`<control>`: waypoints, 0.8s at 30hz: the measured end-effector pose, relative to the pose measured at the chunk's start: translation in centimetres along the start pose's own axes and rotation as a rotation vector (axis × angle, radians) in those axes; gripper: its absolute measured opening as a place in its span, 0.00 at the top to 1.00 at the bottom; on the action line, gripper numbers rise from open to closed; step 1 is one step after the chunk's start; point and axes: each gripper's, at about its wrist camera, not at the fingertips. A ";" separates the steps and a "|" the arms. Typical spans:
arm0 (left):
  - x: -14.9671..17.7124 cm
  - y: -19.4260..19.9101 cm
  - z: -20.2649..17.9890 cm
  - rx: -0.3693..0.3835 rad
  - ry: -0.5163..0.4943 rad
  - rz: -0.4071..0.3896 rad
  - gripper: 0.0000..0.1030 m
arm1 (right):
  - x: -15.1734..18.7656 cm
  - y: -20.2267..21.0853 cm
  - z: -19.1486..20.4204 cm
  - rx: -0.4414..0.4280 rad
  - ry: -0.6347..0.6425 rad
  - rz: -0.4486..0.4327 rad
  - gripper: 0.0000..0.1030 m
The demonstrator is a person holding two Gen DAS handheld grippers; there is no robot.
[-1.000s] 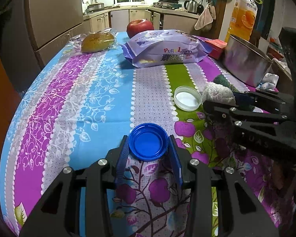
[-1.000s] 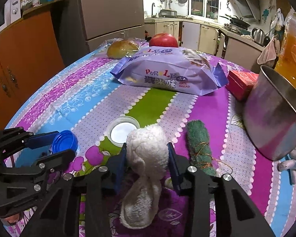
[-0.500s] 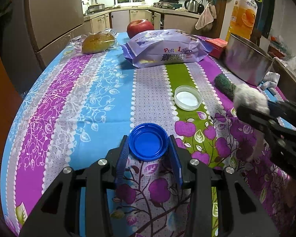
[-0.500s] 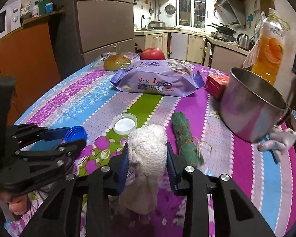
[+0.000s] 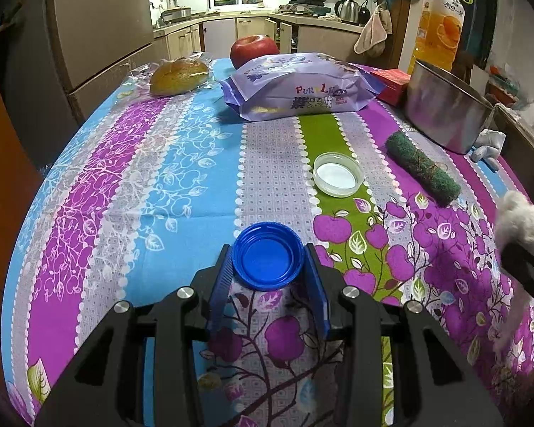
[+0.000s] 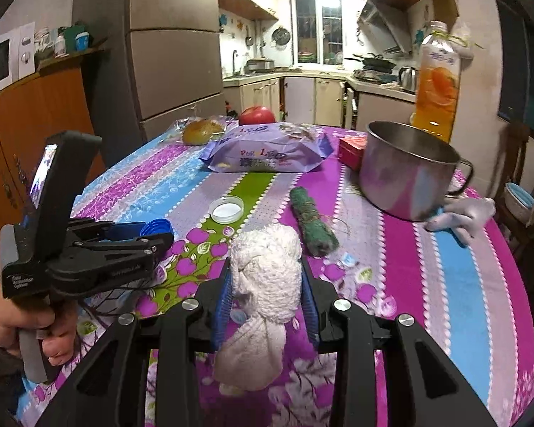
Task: Collect trash
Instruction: 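Carry the blue cap and white towel over the green bin with both tools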
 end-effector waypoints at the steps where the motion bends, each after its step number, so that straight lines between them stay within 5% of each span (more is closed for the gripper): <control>1: 0.1 0.1 0.0 -0.003 0.001 -0.002 0.63 | 0.3 0.4 -0.2 0.005 -0.007 -0.004 0.65; 24: 2.9 11.5 -6.4 -0.127 -0.081 -0.343 0.63 | 2.2 8.0 -2.1 0.115 -0.060 -0.175 0.65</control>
Point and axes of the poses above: each gripper's, at about its wrist camera, not at the fingertips, and y roughly against the way its jaws point, z to its left, x to its underside, and after that the axes turned 10 degrees about x, right-handed
